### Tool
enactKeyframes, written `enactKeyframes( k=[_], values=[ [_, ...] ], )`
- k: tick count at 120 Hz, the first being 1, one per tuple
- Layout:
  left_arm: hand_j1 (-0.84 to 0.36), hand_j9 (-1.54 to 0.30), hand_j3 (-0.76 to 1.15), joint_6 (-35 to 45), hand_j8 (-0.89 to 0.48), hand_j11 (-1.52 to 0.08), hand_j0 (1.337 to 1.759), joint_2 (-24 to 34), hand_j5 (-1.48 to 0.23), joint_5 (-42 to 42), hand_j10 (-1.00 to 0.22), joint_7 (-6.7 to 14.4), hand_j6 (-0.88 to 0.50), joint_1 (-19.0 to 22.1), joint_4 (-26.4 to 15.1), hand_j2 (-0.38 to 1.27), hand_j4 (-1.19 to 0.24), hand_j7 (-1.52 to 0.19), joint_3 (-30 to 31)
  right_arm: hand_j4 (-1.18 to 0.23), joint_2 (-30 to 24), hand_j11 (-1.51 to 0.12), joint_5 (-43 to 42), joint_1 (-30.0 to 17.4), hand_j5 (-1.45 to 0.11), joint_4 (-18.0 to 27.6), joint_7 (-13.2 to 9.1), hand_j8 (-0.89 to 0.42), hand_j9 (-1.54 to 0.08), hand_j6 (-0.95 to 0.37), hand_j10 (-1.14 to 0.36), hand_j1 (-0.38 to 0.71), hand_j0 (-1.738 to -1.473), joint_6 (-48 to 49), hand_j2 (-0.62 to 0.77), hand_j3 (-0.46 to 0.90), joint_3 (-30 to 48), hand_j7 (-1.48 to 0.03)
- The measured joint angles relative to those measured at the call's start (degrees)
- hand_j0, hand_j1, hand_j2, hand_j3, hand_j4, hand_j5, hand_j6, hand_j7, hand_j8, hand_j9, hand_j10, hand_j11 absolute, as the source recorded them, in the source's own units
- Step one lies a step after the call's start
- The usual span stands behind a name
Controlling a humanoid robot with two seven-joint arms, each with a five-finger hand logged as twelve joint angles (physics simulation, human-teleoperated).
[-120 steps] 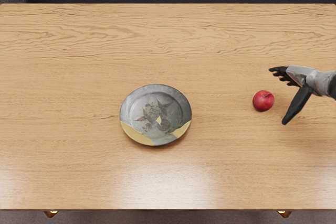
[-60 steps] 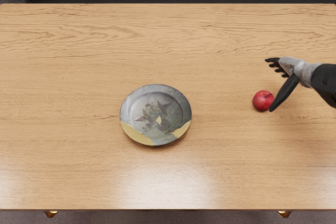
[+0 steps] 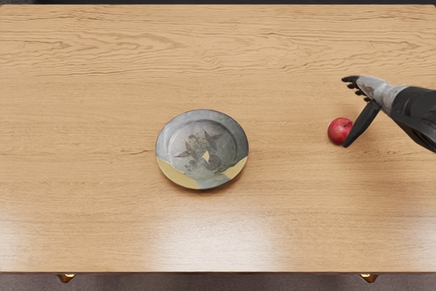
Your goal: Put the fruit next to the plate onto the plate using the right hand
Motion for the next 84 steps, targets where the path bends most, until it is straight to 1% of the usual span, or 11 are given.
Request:
enactKeyframes(
  k=[28, 48, 66, 84],
  values=[
    [0.07, -0.30, 0.00, 0.0, -0.23, -0.30, 1.658, 0.0, -0.30, 0.0, -0.23, 0.0, -0.23, 0.0, 0.0, 0.05, -0.23, -0.30, 0.0, -0.04, 2.7, -0.05, -4.8, -0.2, -0.05, 0.8, 0.0, -0.05, -0.05, -0.05, -0.04, -0.30, -1.658, -8.6, -0.01, 0.00, -5.0, -0.05],
    [0.07, -0.30, 0.00, 0.0, -0.23, -0.30, 1.658, 0.0, -0.30, 0.0, -0.23, 0.0, -0.23, 0.0, 0.0, 0.05, -0.23, -0.30, 0.0, -0.06, 3.4, -0.07, -5.5, -1.4, -0.07, 0.8, 0.0, -0.06, -0.07, -0.06, -0.05, -0.29, -1.658, -10.8, -0.01, 0.00, -6.8, -0.07],
    [0.07, -0.30, 0.00, 0.0, -0.23, -0.30, 1.658, 0.0, -0.30, 0.0, -0.23, 0.0, -0.23, 0.0, 0.0, 0.05, -0.23, -0.30, 0.0, -0.13, 4.2, -0.16, -4.9, -1.8, -0.16, 0.6, 0.0, -0.13, -0.16, -0.13, -0.12, -0.20, -1.658, -11.3, -0.02, 0.00, -7.1, -0.16],
    [0.07, -0.30, 0.00, 0.0, -0.23, -0.30, 1.658, 0.0, -0.30, 0.0, -0.23, 0.0, -0.23, 0.0, 0.0, 0.05, -0.23, -0.30, 0.0, -0.22, 4.2, -0.29, -3.4, -1.7, -0.29, 0.5, 0.0, -0.22, -0.29, -0.23, -0.22, -0.09, -1.658, -11.3, -0.04, 0.00, -7.0, -0.29]
  ],
)
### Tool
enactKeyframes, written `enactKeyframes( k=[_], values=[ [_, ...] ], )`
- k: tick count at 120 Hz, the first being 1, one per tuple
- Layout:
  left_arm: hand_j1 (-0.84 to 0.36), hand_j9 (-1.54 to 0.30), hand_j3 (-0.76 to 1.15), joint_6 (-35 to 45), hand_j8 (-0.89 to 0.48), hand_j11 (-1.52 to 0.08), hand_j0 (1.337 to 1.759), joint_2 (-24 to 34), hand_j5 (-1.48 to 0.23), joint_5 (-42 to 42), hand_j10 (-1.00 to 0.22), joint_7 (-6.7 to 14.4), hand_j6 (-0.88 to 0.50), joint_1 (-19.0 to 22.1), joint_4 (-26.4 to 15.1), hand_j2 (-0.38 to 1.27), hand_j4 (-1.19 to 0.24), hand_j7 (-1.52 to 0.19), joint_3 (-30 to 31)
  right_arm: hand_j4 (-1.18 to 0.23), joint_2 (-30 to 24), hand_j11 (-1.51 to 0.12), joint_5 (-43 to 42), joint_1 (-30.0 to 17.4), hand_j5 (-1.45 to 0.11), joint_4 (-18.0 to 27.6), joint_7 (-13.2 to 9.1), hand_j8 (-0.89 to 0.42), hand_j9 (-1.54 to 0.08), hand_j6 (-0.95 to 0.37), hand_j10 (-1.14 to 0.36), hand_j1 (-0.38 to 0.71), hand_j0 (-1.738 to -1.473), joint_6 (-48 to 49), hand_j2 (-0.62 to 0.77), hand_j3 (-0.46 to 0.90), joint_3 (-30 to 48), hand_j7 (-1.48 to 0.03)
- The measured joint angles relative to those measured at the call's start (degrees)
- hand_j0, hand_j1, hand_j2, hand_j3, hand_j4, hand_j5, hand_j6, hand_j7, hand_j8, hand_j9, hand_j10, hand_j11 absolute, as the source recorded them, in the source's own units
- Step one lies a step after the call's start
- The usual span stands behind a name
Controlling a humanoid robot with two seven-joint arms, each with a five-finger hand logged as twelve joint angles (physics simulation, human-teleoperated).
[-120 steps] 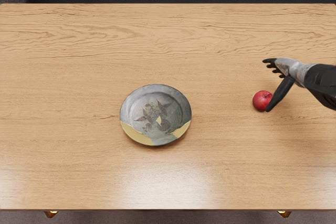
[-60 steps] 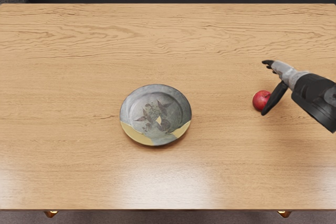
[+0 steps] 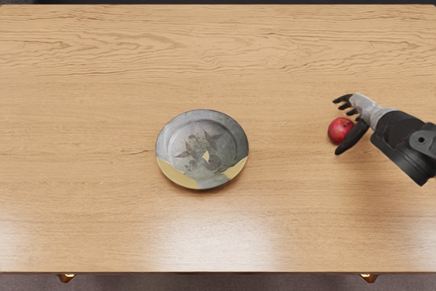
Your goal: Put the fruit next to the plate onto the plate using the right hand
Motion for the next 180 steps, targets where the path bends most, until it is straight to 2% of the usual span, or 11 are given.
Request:
enactKeyframes(
  k=[31, 86, 129, 142, 146, 156, 157, 166, 180],
  values=[
    [0.07, -0.30, 0.00, 0.0, -0.23, -0.30, 1.658, 0.0, -0.30, 0.0, -0.23, 0.0, -0.23, 0.0, 0.0, 0.05, -0.23, -0.30, 0.0, -0.32, -1.1, -0.41, 1.1, 0.1, -0.41, -0.6, 0.0, -0.32, -0.41, -0.32, -0.32, 0.03, -1.658, 0.0, -0.06, 0.00, 0.1, -0.41],
    [0.07, -0.30, 0.00, 0.0, -0.23, -0.30, 1.658, 0.0, -0.30, 0.0, -0.23, 0.0, -0.23, 0.0, 0.0, 0.05, -0.23, -0.30, 0.0, -0.36, 0.9, -0.46, 0.9, -0.6, -0.46, -2.3, 0.0, -0.36, -0.46, -0.36, -0.36, 0.08, -1.658, -0.1, -0.07, 0.00, 0.0, -0.46],
    [0.07, -0.30, 0.00, 0.0, -0.23, -0.30, 1.658, 0.0, -0.30, 0.0, -0.23, 0.0, -0.23, 0.0, 0.0, 0.05, -0.23, -0.30, 0.0, -0.46, 2.0, -0.60, 1.0, -0.6, -0.60, -4.0, 0.0, -0.46, -0.60, -0.46, -0.46, 0.19, -1.657, -0.1, -0.08, 0.00, 0.0, -0.60],
    [0.07, -0.30, 0.00, 0.0, -0.23, -0.30, 1.658, 0.0, -0.30, 0.0, -0.23, 0.0, -0.23, 0.1, 0.0, 0.05, -0.23, -0.30, 0.0, -0.53, 3.0, -0.94, 0.8, -0.6, -0.64, -5.0, -0.3, -0.47, -0.65, -0.46, -0.29, 0.20, -1.652, -0.2, -0.05, 0.00, 0.0, -0.66],
    [0.07, -0.30, 0.00, 0.0, -0.23, -0.30, 1.658, 0.0, -0.30, 0.0, -0.23, 0.0, -0.23, 0.0, 0.0, 0.05, -0.23, -0.30, 0.0, -0.55, 3.2, -0.92, 0.8, -0.6, -0.66, -5.2, -0.3, -0.44, -0.71, -0.45, -0.33, 0.21, -1.649, -0.2, -0.04, 0.00, 0.0, -0.68],
    [0.07, -0.30, 0.00, 0.0, -0.23, -0.30, 1.658, 0.0, -0.30, 0.0, -0.23, 0.0, -0.23, 0.0, 0.0, 0.05, -0.23, -0.30, 0.0, -0.60, 3.4, -0.99, 0.9, -0.6, -0.72, -5.4, -0.4, -0.39, -0.79, -0.41, -0.28, 0.23, -1.647, -0.2, 0.01, 0.00, 0.1, -0.75],
    [0.07, -0.30, 0.00, 0.0, -0.23, -0.30, 1.658, 0.0, -0.30, 0.0, -0.23, 0.0, -0.23, 0.0, 0.0, 0.05, -0.23, -0.30, 0.0, -0.61, 3.4, -0.97, 0.9, -0.6, -0.73, -5.4, -0.3, -0.43, -0.77, -0.41, -0.29, 0.23, -1.647, -0.2, 0.02, 0.00, 0.1, -0.75],
    [0.07, -0.30, 0.00, 0.0, -0.23, -0.30, 1.658, 0.0, -0.30, 0.0, -0.23, 0.0, -0.23, 0.0, 0.0, 0.05, -0.23, -0.30, 0.0, -0.63, 3.4, -0.96, 1.5, -0.4, -0.79, -5.5, -0.2, -0.42, -0.84, -0.41, -0.40, 0.25, -1.649, -0.1, 0.12, 0.00, 0.2, -0.81],
    [0.07, -0.30, 0.00, 0.0, -0.23, -0.30, 1.658, 0.0, -0.30, 0.0, -0.23, 0.0, -0.23, 0.0, 0.0, 0.05, -0.23, -0.30, 0.0, -0.55, 3.0, -0.99, 3.5, 0.2, -0.90, -5.5, -0.1, -0.36, -0.92, -0.34, -0.54, 0.28, -1.650, 0.6, 0.16, 0.00, 0.7, -0.89]
  ],
)
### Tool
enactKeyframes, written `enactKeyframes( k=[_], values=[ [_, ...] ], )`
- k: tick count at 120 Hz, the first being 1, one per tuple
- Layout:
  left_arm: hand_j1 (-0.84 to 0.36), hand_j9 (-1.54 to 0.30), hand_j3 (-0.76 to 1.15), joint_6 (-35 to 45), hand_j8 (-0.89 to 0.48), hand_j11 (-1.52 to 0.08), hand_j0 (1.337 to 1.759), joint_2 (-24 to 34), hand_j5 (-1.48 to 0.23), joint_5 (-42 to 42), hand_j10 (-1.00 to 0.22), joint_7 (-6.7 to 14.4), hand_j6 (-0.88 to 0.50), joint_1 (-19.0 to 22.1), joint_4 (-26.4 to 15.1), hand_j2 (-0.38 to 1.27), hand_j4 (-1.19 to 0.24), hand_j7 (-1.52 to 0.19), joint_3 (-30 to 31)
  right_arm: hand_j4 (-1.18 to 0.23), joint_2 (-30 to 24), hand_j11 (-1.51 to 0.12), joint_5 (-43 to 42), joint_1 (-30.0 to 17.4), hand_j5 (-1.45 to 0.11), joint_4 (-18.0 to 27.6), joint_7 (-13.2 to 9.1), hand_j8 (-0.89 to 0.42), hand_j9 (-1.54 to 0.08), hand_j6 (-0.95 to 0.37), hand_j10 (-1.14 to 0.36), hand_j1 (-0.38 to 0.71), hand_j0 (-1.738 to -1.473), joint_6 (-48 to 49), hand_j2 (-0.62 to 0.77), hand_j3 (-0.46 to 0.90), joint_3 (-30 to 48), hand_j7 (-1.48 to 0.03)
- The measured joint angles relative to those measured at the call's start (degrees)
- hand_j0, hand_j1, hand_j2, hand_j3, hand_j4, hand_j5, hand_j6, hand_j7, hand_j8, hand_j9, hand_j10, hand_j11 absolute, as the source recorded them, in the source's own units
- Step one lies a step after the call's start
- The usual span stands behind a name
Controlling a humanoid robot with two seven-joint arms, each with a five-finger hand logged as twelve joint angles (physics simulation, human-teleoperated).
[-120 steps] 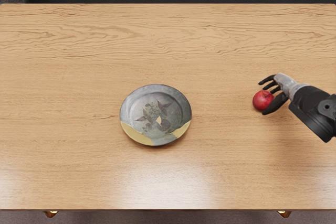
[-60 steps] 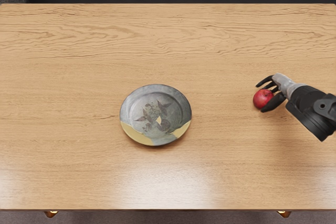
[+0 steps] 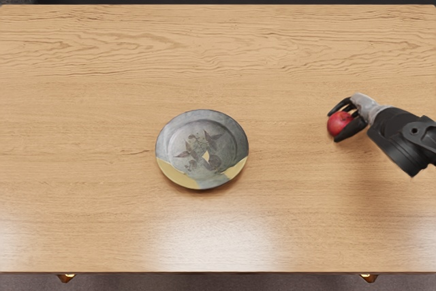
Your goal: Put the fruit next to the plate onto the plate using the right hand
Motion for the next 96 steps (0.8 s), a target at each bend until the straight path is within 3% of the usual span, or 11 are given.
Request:
enactKeyframes(
  k=[24, 57, 96],
  values=[
    [0.07, -0.30, 0.00, 0.0, -0.23, -0.30, 1.658, 0.0, -0.30, 0.0, -0.23, 0.0, -0.23, 0.0, 0.0, 0.05, -0.23, -0.30, 0.0, -0.48, -2.4, -1.03, 6.1, 3.3, -1.01, 0.1, 0.0, -0.29, -1.00, -0.29, -0.60, 0.31, -1.651, 7.8, 0.18, 0.00, 2.4, -0.95],
    [0.07, -0.30, 0.00, 0.0, -0.23, -0.30, 1.658, 0.0, -0.30, 0.0, -0.23, 0.0, -0.23, 0.0, 0.0, 0.05, -0.23, -0.30, 0.0, -0.45, -4.0, -1.01, 15.5, 1.8, -1.04, 0.0, 0.0, -0.29, -1.00, -0.29, -0.62, 0.33, -1.649, 33.0, 0.20, 0.00, 17.7, -0.98],
    [0.07, -0.30, 0.00, 0.0, -0.23, -0.30, 1.658, 0.0, -0.30, 0.0, -0.23, 0.0, -0.23, 0.0, 0.0, 0.05, -0.23, -0.30, 0.0, -0.44, 5.0, -1.03, 21.1, 0.2, -1.10, -0.3, 0.0, -0.29, -1.02, -0.29, -0.62, 0.33, -1.650, 40.6, 0.22, 0.00, 23.4, -0.99]
  ],
)
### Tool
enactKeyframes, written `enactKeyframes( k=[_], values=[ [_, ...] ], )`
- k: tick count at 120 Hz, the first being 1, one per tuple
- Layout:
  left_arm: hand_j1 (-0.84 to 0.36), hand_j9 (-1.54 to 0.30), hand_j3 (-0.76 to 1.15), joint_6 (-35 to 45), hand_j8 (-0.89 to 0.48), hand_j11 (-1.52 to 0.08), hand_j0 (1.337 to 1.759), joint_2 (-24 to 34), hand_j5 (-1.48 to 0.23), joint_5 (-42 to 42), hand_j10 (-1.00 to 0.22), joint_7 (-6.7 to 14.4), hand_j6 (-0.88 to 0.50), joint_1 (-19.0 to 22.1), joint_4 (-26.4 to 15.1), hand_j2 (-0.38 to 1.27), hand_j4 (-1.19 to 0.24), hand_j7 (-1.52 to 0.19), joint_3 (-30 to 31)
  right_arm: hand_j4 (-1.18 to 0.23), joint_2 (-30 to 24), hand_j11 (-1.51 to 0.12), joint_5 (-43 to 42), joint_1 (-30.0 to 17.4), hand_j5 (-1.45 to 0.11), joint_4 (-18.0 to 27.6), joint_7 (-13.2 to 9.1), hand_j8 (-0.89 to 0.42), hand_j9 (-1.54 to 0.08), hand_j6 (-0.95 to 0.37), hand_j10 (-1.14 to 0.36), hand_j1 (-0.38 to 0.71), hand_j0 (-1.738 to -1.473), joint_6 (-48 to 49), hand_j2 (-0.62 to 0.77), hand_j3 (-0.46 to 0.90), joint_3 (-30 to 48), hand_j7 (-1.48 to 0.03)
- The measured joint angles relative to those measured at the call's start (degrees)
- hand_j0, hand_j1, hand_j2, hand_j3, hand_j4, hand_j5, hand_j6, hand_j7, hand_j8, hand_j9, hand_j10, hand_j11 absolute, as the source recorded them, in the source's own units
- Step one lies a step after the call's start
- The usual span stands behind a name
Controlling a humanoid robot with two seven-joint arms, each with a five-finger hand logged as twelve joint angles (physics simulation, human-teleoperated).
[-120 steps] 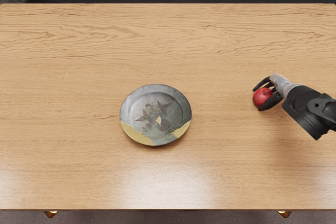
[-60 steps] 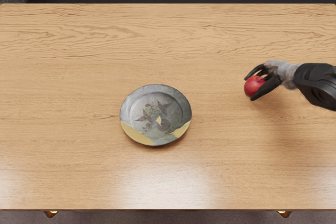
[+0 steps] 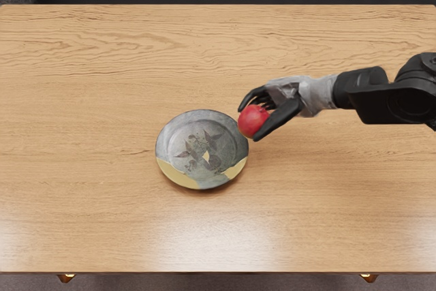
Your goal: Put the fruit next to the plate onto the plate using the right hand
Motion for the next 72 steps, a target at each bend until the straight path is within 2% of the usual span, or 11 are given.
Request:
enactKeyframes(
  k=[34, 49, 72],
  values=[
    [0.07, -0.30, 0.00, 0.0, -0.23, -0.30, 1.658, 0.0, -0.30, 0.0, -0.23, 0.0, -0.23, 0.0, 0.0, 0.05, -0.23, -0.30, 0.0, -0.41, 11.0, -1.05, 0.2, -0.1, -1.13, -4.7, 0.0, -0.27, -1.05, -0.27, -0.60, 0.34, -1.650, -0.3, 0.22, 0.00, 0.3, -1.01],
    [0.07, -0.30, 0.00, 0.0, -0.23, -0.30, 1.658, 0.0, -0.30, 0.0, -0.23, 0.0, -0.23, 0.0, 0.0, 0.05, -0.23, -0.30, 0.0, -0.41, 15.9, -1.06, -1.7, -0.2, -1.14, -8.2, 0.0, -0.26, -1.07, -0.25, -0.61, 0.34, -1.650, -0.5, 0.23, 0.00, 0.1, -1.02],
    [0.07, -0.30, 0.00, 0.0, -0.23, -0.30, 1.658, 0.0, -0.30, 0.0, -0.23, 0.0, -0.23, 0.0, 0.0, 0.05, -0.23, -0.30, 0.0, -0.42, 18.5, -1.04, -3.3, -0.4, -1.11, -10.5, 0.0, -0.25, -1.05, -0.27, -0.60, 0.33, -1.651, -0.6, 0.21, 0.00, -0.1, -0.99]
  ],
)
